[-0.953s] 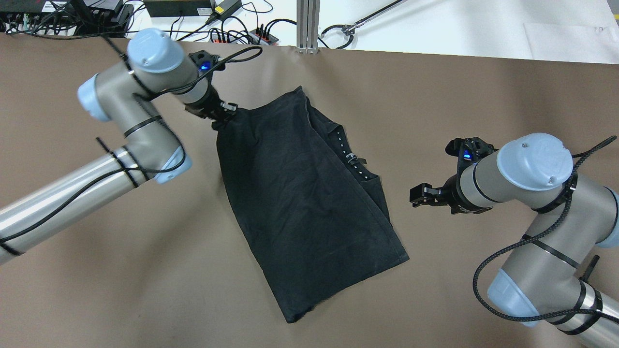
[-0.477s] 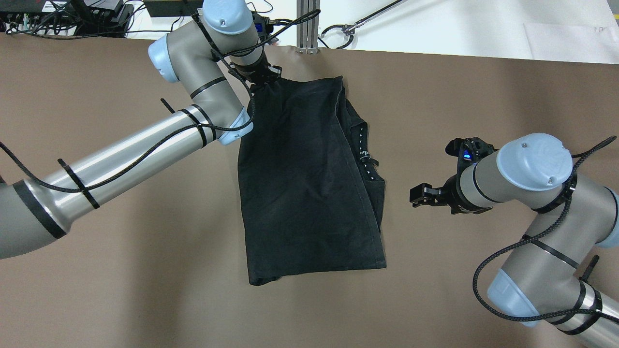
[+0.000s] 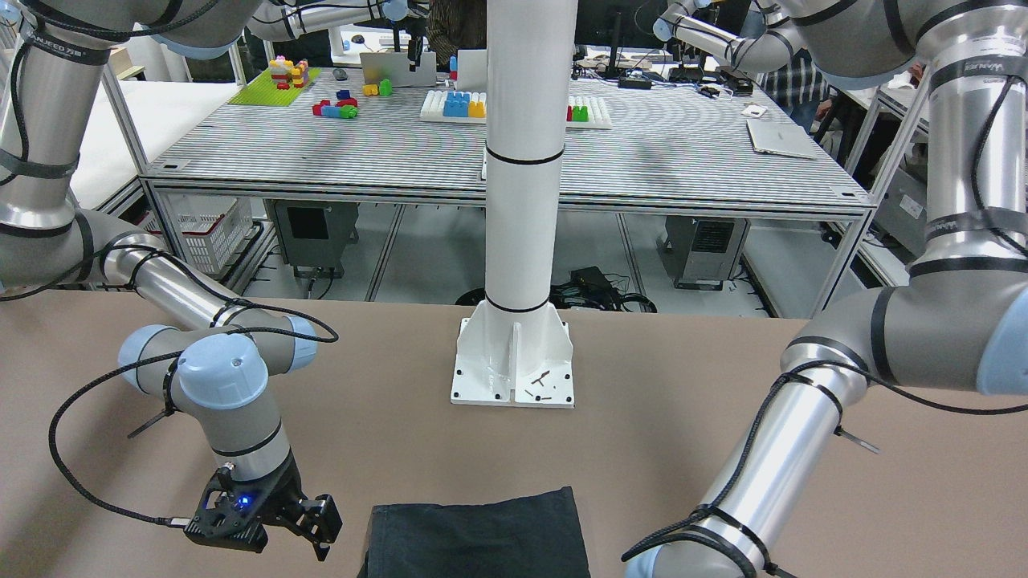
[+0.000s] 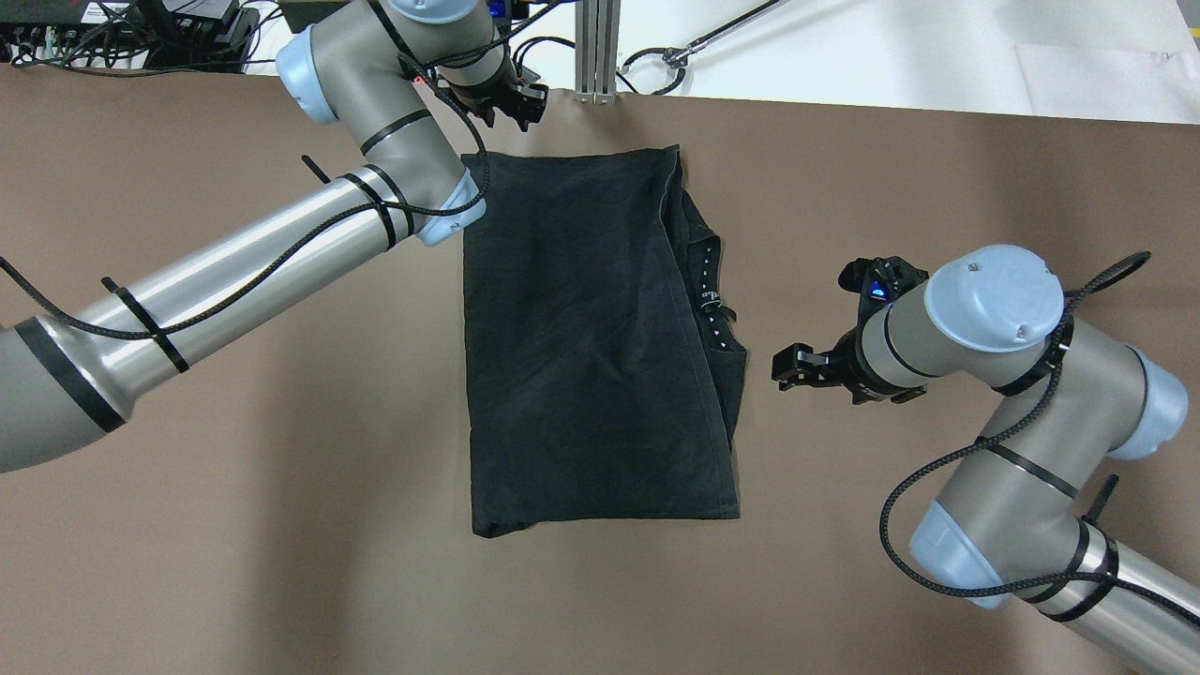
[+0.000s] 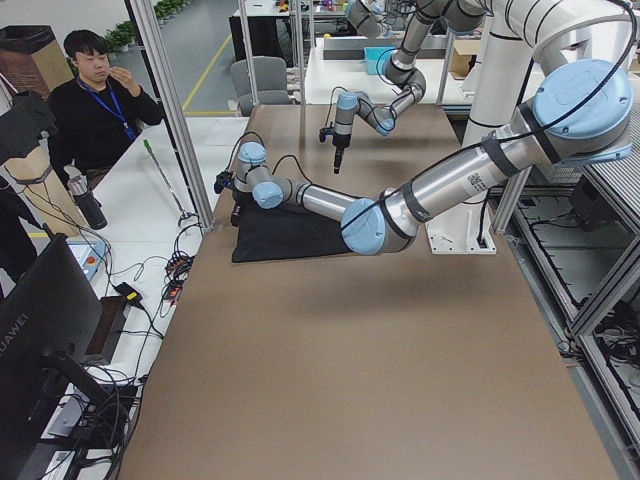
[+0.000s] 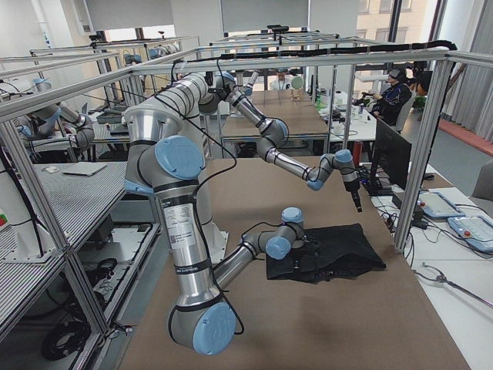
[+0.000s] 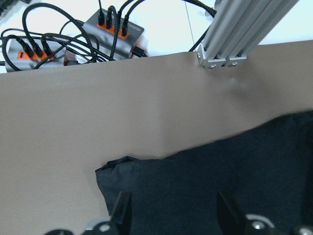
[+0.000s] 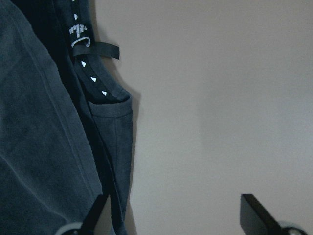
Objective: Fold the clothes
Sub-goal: 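Grasp the bundle edge with the left gripper and drag it farther from the robot, then press and smooth the bundle's side edge with the right gripper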
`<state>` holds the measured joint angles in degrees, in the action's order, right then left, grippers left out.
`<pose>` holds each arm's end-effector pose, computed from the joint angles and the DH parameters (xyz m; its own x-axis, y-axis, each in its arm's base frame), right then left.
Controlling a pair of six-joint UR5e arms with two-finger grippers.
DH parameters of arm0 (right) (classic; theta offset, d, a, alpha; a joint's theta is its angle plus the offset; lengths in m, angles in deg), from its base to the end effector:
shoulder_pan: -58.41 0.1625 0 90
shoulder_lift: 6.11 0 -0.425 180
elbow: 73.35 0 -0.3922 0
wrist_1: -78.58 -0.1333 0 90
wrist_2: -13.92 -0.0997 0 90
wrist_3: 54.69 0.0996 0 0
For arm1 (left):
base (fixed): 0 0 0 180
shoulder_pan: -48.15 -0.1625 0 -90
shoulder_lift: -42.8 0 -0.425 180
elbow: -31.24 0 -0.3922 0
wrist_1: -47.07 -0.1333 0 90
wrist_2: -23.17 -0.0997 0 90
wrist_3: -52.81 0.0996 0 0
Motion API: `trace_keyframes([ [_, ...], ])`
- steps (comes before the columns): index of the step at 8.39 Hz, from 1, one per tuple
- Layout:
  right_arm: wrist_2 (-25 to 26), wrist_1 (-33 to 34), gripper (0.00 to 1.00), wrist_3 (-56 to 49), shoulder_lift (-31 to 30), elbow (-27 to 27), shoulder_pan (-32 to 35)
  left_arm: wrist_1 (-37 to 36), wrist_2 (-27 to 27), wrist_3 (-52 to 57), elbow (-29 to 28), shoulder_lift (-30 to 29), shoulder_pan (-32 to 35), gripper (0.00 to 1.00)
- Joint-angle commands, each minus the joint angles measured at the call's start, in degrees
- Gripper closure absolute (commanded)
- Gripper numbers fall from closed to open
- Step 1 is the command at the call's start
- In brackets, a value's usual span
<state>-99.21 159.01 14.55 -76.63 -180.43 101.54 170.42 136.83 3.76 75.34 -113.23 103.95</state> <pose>-0.3676 -0.4734 0.3212 0.6225 0.1365 0.7706 -0.2154 0.9765 0.0010 0.4226 -0.7879 0.1743 0.6303 0.1405 -0.7635 0.2160 0.9129 0.3463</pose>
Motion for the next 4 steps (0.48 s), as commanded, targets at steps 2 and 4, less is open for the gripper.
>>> trace_keyframes([
  [2, 0.6, -19.2, 0.10, 15.4, 2.4, 11.7, -0.1, -0.2, 5.0, -0.3, 8.5, 6.6, 1.8, 0.05],
  [4, 2.1, -25.7, 0.11, 20.5, 2.6, 15.7, -2.8, -0.1, 5.0, -0.4, 8.5, 6.9, 1.7, 0.05],
])
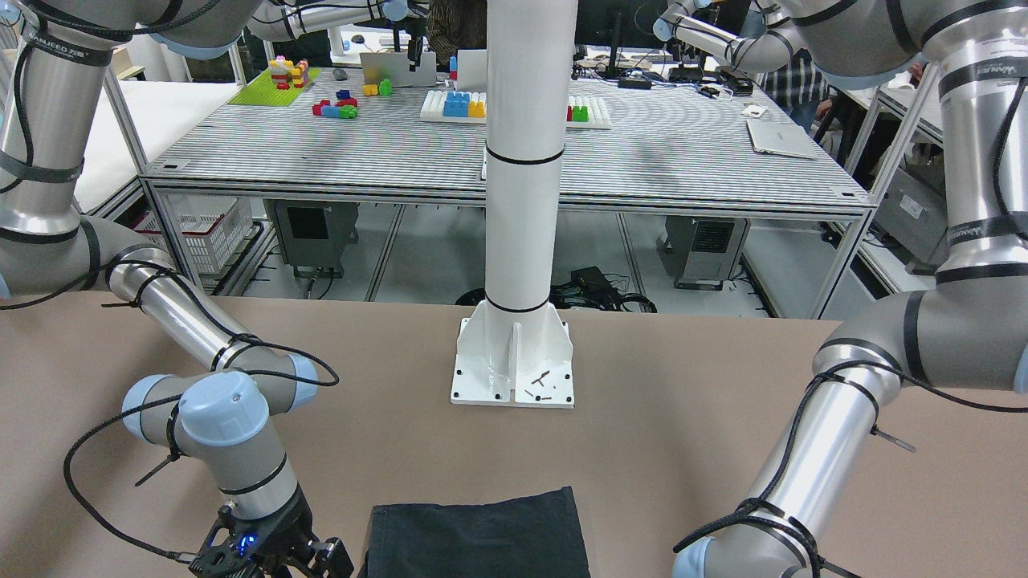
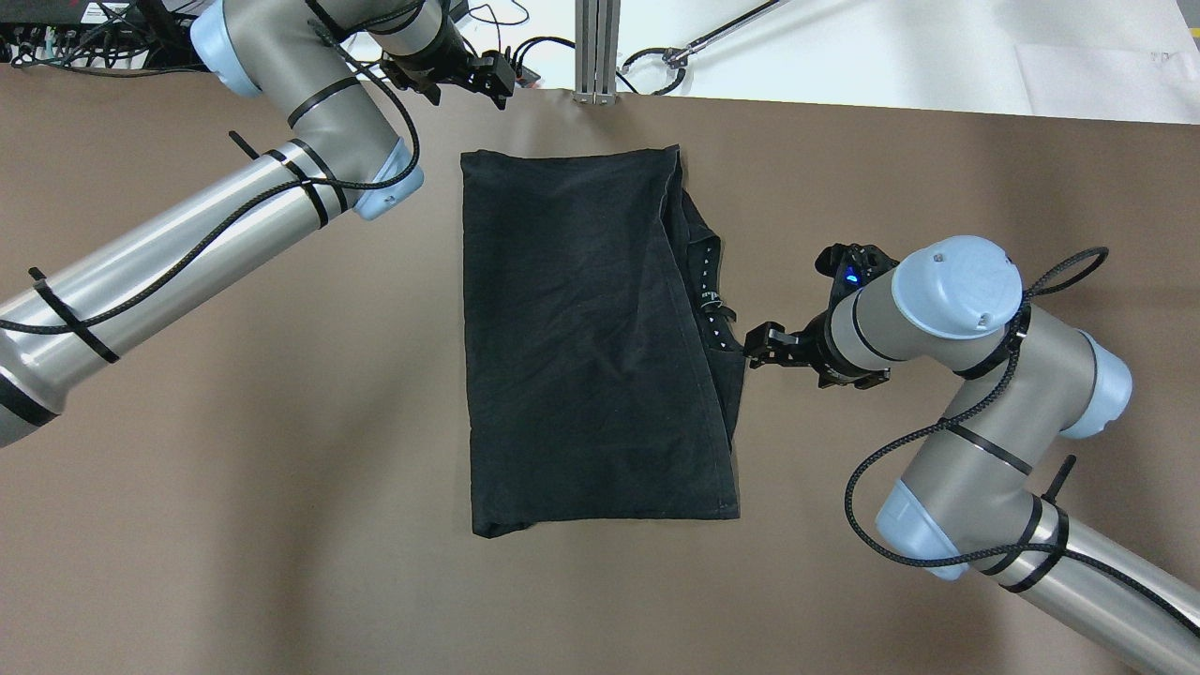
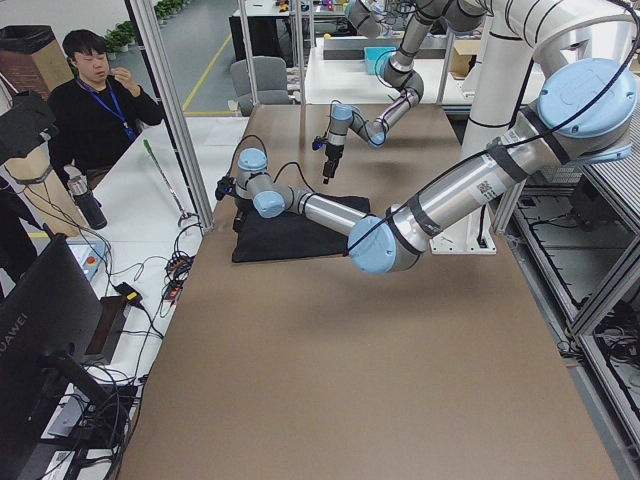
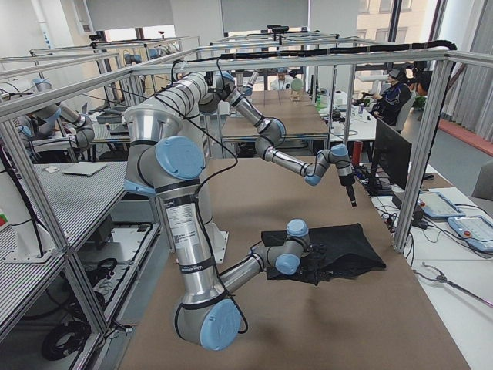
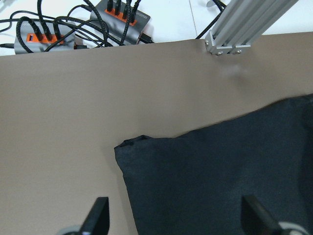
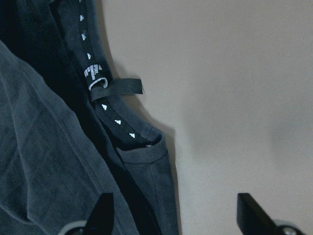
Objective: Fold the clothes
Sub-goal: 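Press and smooth the bundle's side edge with the right gripper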
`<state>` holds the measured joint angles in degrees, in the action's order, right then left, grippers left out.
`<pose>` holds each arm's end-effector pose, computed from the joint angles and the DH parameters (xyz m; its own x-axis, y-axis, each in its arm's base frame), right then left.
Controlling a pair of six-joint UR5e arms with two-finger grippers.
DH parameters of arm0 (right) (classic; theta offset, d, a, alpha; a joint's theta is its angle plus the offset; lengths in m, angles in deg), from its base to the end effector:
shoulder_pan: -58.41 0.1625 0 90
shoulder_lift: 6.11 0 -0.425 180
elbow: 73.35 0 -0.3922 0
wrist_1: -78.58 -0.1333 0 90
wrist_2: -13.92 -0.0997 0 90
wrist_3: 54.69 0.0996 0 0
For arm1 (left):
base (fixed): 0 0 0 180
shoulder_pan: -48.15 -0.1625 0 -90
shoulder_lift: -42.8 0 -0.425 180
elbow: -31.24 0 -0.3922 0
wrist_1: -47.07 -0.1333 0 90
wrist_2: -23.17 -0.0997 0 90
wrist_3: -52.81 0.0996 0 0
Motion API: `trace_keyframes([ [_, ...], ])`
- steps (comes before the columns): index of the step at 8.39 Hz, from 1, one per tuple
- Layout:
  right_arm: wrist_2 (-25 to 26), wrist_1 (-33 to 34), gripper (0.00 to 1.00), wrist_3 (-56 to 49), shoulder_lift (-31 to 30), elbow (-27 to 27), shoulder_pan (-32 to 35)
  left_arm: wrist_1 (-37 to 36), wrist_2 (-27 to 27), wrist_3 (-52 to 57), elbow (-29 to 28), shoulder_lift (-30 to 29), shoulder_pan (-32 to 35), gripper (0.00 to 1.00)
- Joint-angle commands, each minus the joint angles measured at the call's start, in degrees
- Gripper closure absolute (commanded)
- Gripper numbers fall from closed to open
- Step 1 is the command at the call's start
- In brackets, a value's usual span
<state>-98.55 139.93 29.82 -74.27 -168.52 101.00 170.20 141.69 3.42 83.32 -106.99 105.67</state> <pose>-0.4066 -0.5031 0.3485 0.4510 0.2945 0.8425 -0.3515 0.9263 -0.1356 0.3896 -0.7716 0.1988 0.5796 0.1546 -0.8001 0.2028 0.9236 0.3253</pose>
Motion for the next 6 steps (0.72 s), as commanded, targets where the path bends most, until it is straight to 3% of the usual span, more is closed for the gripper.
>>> trace_keyframes([
  [1, 5.7, -6.8, 0.11, 8.3, 0.2, 3.7, -5.1, 0.1, 0.1, -0.1, 0.6, 0.7, 0.0, 0.05],
  [6, 9.4, -6.9, 0.14, 10.7, 0.1, 2.6, -9.7, 0.2, 0.1, 0.0, 0.9, 2.0, -0.1, 0.05],
])
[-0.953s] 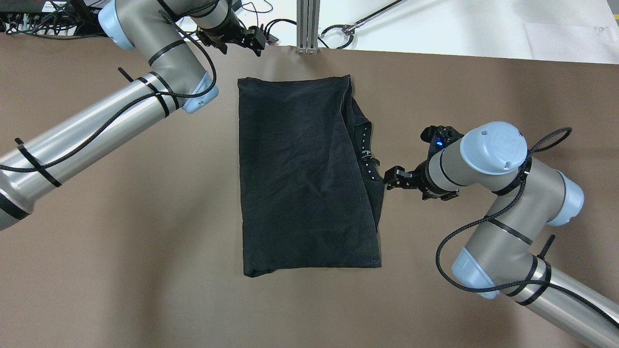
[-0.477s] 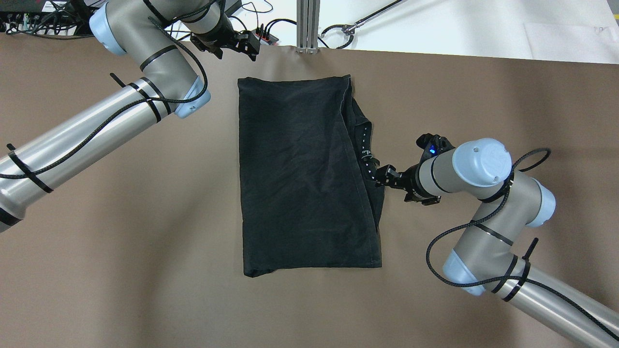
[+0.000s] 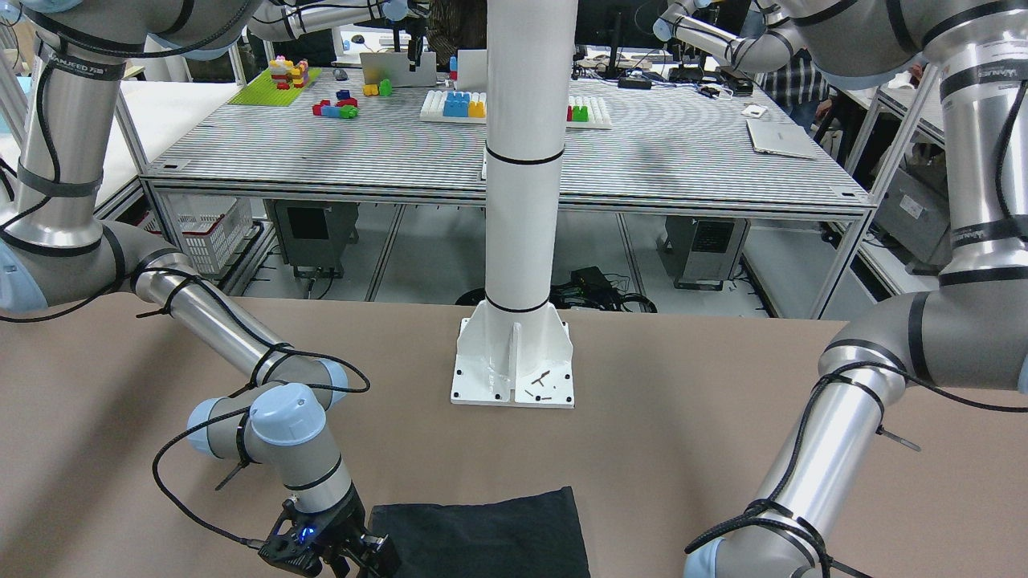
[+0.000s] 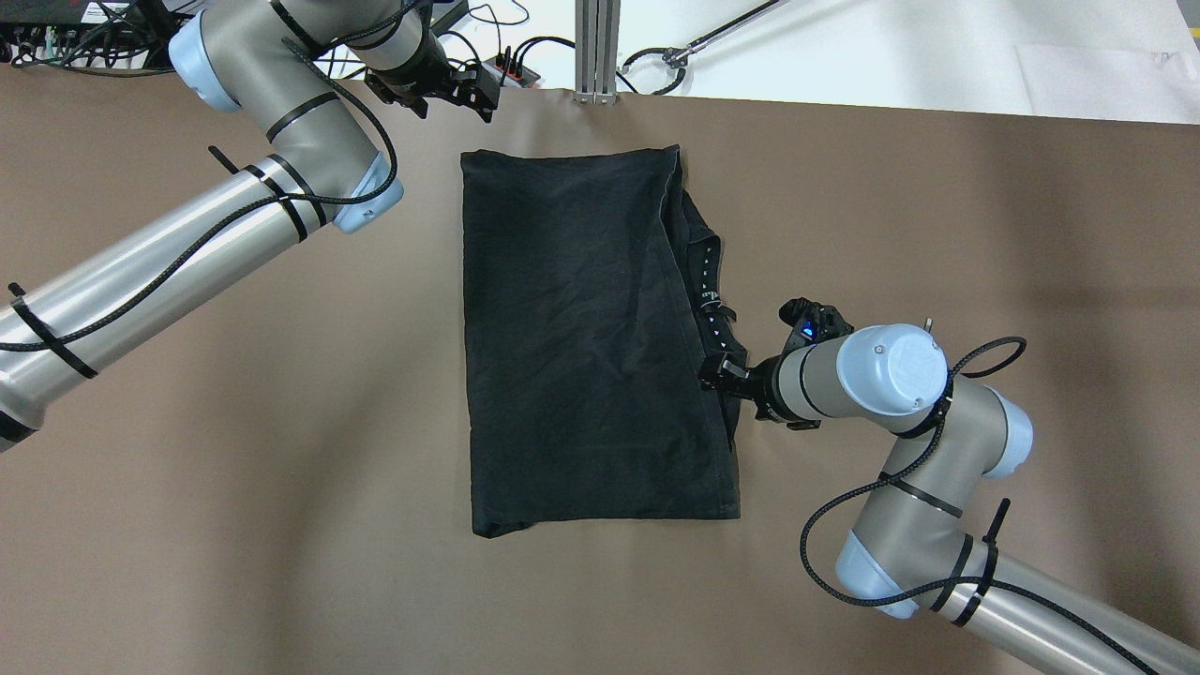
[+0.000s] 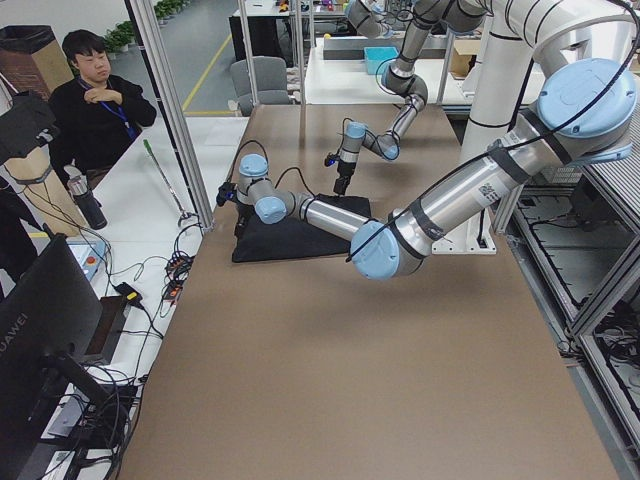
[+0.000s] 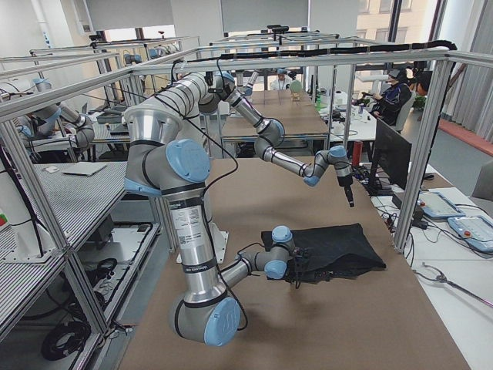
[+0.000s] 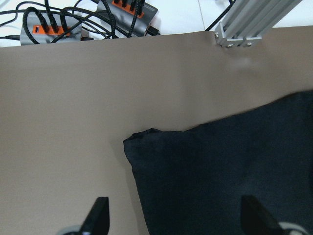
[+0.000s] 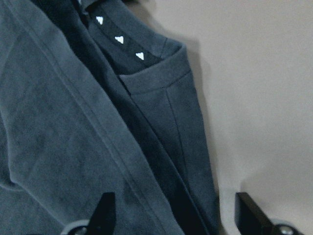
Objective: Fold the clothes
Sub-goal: 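Press and smooth the bundle's side edge with the right gripper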
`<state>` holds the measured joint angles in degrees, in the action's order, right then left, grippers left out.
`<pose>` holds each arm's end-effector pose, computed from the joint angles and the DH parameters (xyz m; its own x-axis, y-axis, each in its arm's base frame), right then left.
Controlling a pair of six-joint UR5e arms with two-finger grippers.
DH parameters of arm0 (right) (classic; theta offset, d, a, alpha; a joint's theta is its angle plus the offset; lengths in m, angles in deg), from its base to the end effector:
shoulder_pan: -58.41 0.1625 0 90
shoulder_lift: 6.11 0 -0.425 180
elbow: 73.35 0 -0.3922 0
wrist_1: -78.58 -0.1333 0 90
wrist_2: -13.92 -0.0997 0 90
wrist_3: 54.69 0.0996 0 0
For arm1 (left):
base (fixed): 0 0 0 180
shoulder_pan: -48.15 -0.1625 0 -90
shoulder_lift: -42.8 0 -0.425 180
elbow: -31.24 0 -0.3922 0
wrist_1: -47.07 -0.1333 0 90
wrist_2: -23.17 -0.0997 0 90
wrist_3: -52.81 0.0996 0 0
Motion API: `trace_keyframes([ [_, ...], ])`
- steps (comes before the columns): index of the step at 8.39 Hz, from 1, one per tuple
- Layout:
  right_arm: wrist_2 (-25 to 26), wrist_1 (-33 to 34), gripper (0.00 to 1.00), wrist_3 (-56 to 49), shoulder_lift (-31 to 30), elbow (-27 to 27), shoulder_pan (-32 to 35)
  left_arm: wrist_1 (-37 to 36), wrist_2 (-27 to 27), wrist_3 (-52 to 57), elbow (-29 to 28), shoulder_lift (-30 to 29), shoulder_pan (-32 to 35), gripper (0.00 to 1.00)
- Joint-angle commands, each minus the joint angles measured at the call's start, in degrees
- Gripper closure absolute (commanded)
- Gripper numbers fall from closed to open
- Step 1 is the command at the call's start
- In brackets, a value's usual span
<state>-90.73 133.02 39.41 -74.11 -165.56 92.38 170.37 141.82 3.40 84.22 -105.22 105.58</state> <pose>-0.4790 -0.4531 0.3581 0.3908 0.3467 0.8527 -0.3883 0.9020 -0.1888 0.3886 -0.7673 0.2171 0.5834 0.1474 -0.7987 0.1980 0.9279 0.3159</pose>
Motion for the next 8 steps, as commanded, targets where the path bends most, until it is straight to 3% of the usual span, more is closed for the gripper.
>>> trace_keyframes([
  [1, 3.0, 0.0, 0.18, 1.1, 0.0, -0.3, -2.0, 0.2, 0.0, 0.1, 0.0, 0.5, -0.1, 0.05],
  [4, 3.5, 0.0, 0.28, 1.1, -0.2, -0.4, -2.7, 0.3, 0.0, 0.1, 0.0, 0.5, 0.0, 0.05],
  [6, 3.8, 0.0, 0.66, 1.2, -0.6, -1.4, -2.8, 0.4, 0.0, 0.0, 0.0, 0.6, 0.0, 0.05],
  [8, 3.9, 0.1, 0.95, 1.0, -1.7, -3.5, -2.9, 0.4, 0.0, -0.1, 0.1, 0.7, 0.0, 0.05],
])
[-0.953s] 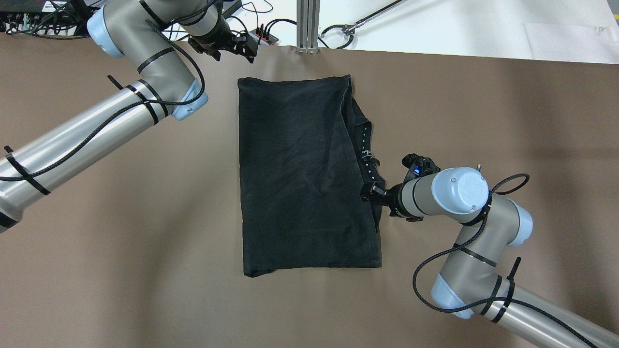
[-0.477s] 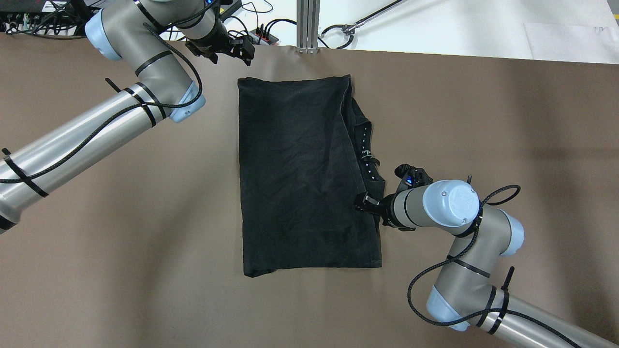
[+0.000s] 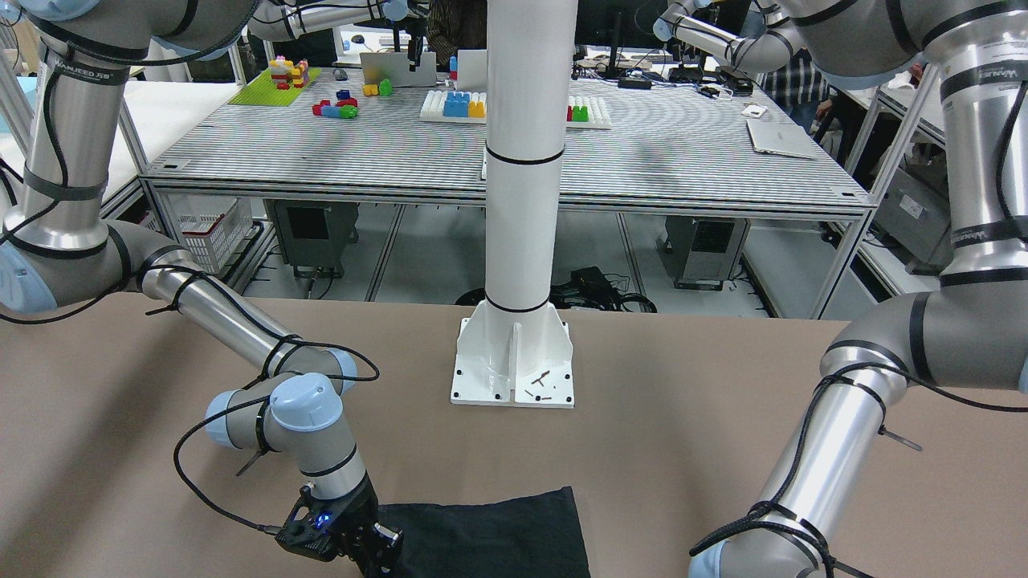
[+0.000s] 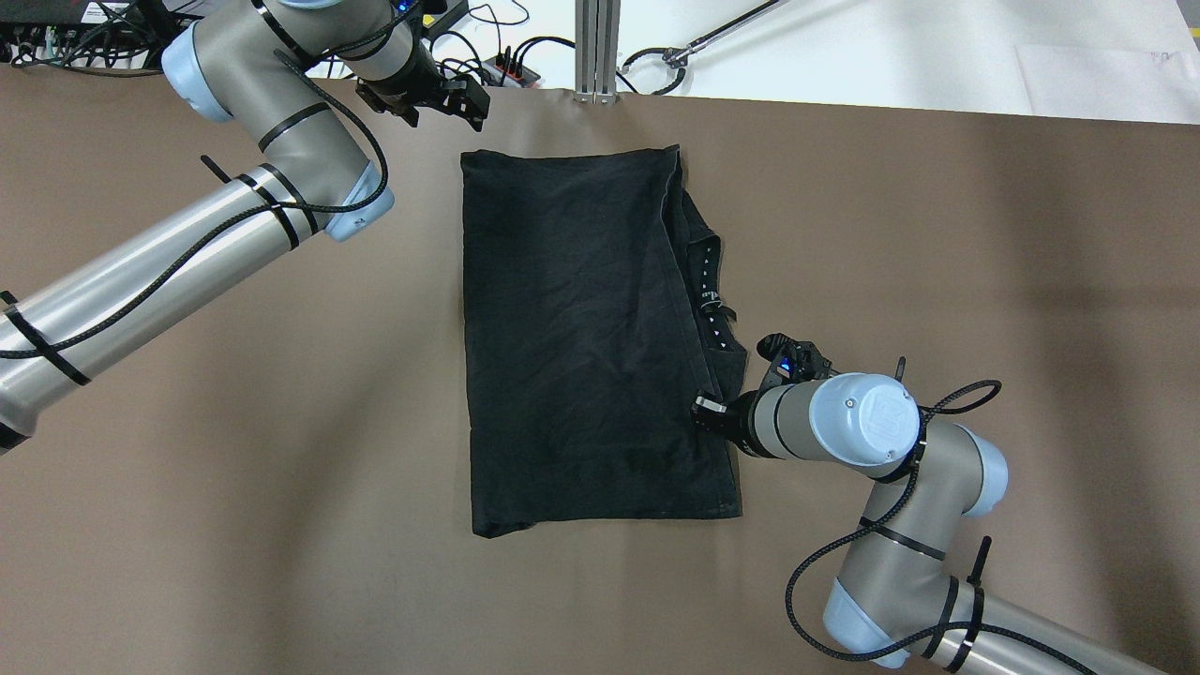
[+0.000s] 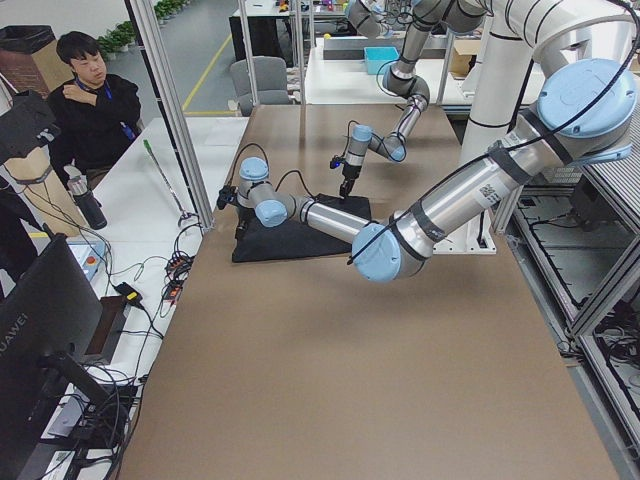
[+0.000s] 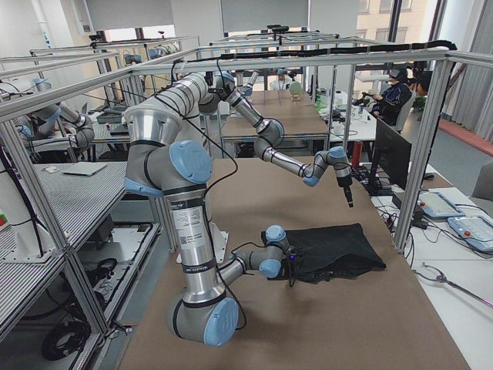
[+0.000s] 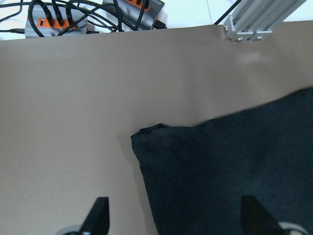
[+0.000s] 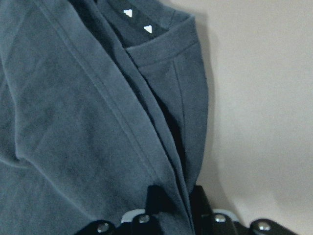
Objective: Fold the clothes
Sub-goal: 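Press and smooth the bundle's side edge with the right gripper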
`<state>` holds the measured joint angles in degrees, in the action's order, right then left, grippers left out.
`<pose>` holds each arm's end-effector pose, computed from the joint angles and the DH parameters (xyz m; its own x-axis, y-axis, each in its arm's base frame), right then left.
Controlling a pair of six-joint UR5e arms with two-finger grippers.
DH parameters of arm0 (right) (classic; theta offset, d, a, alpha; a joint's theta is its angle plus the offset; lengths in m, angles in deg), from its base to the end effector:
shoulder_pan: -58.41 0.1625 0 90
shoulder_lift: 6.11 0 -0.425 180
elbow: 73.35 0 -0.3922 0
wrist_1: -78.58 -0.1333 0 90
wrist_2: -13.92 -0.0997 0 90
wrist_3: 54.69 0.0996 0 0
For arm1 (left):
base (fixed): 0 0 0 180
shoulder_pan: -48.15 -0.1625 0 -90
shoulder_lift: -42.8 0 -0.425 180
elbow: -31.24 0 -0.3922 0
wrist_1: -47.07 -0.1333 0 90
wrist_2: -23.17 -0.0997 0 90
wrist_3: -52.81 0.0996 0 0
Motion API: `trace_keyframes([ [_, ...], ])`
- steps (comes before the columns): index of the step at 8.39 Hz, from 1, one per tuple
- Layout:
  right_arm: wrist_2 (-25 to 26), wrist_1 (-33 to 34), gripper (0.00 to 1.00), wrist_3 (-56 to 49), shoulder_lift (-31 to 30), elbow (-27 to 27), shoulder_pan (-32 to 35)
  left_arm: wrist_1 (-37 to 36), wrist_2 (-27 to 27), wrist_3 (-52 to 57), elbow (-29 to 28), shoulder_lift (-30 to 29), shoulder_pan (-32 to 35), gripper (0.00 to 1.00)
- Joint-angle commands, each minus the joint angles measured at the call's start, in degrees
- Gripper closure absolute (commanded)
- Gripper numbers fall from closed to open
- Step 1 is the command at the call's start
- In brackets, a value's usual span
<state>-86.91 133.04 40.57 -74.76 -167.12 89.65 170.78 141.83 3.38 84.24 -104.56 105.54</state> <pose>-0.4912 -0.4319 0.3529 0.3833 0.3378 0.8596 -0.4062 0.8975 -0.1716 0.3886 -0.7662 0.2258 0.5848 0.1448 -0.7981 0.1968 0.9292 0.3129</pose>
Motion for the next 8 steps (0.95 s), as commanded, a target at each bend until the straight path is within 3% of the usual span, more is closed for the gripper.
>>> trace_keyframes([
  [1, 0.0, 0.0, 1.00, -0.3, -2.4, -4.1, -0.1, 0.0, 0.0, -0.1, 0.1, 0.1, 0.0, 0.05],
  [3, 0.1, 0.4, 1.00, -0.1, -3.9, -7.6, -1.0, 0.0, 0.0, -0.1, 1.0, 0.9, -0.3, 0.05],
  [5, 4.1, 0.6, 1.00, 0.0, -7.0, -11.7, -5.3, 0.1, 0.1, -0.5, 2.7, 2.5, -0.7, 0.05],
  [8, 4.9, 0.7, 1.00, 0.1, -8.1, -13.0, -6.1, 0.3, 0.5, -10.0, 13.8, 10.4, -3.8, 0.05],
])
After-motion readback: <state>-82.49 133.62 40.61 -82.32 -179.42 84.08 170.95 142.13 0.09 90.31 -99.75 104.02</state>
